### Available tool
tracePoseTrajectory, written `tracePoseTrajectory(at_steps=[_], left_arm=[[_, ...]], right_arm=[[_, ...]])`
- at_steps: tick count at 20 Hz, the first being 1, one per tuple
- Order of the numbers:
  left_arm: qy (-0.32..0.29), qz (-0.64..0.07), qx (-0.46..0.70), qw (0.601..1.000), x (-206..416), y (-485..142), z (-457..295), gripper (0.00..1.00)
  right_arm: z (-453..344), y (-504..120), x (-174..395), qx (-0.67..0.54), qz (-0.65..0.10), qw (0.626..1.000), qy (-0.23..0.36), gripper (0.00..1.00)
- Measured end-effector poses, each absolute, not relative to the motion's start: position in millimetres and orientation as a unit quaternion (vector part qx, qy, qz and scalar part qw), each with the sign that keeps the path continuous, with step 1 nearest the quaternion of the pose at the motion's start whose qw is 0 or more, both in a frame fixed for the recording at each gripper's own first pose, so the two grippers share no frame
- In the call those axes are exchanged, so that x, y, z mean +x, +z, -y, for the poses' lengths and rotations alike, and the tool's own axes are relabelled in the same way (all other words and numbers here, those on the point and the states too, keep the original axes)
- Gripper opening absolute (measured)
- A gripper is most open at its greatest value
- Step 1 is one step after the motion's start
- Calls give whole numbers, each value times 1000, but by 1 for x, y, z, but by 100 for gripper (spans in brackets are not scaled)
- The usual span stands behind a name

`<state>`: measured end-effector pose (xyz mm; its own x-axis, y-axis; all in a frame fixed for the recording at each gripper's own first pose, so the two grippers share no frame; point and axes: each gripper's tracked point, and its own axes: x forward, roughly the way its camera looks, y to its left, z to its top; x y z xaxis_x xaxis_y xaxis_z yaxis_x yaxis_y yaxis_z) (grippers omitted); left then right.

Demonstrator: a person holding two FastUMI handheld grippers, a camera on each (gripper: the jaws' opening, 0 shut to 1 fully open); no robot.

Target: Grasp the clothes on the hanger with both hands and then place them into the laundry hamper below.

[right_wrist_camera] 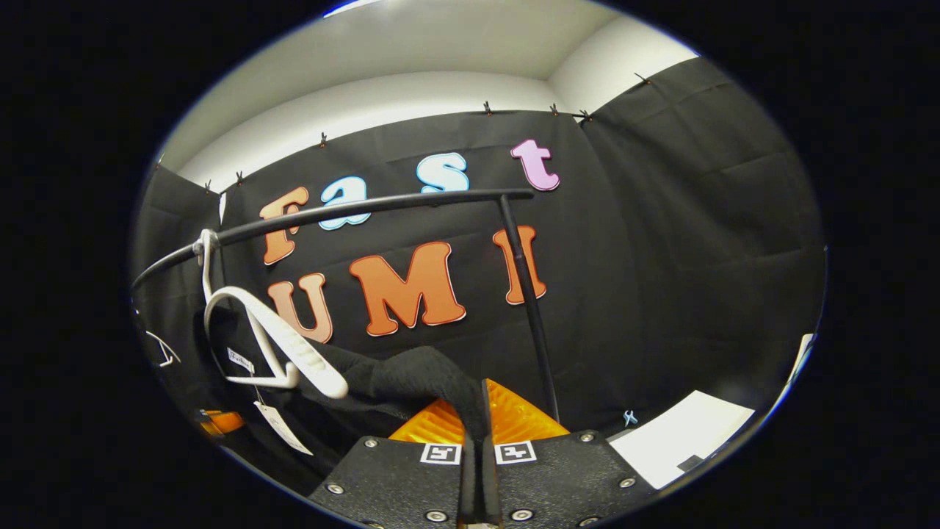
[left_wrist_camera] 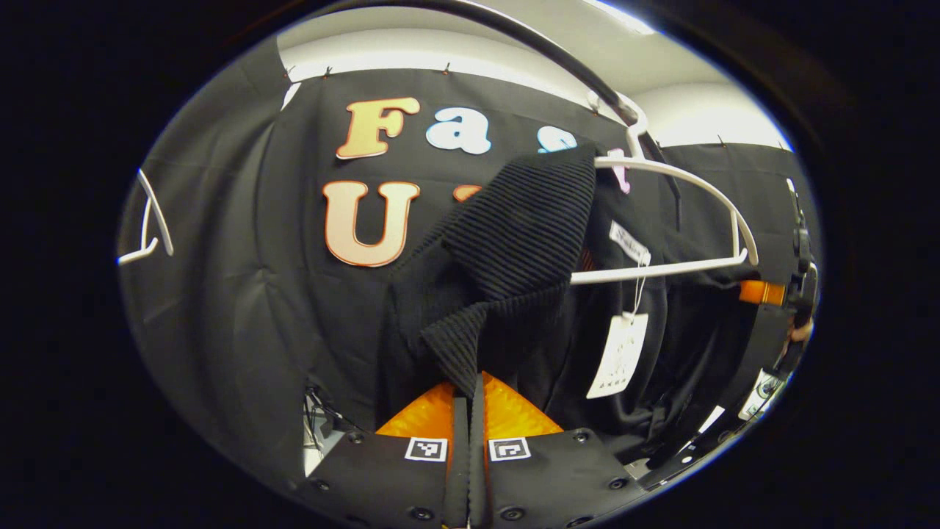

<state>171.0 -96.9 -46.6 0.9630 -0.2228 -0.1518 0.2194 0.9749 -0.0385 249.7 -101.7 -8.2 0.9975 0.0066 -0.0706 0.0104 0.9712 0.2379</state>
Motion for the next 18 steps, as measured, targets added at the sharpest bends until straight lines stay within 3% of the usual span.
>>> tracePoseTrajectory(at_steps=[7,8,9,18], left_arm=[[-22,-5,-23,999,175,20,12,10],[-13,4,-25,1000,174,28,4,4],[-7,11,-26,1000,174,34,-3,10],[51,36,-9,998,161,58,-59,10]], right_arm=[[71,-68,259,126,-67,990,19,2],[62,-74,258,127,-69,989,22,2],[55,-80,257,133,-72,988,25,2],[2,-106,241,135,-88,986,38,2]])
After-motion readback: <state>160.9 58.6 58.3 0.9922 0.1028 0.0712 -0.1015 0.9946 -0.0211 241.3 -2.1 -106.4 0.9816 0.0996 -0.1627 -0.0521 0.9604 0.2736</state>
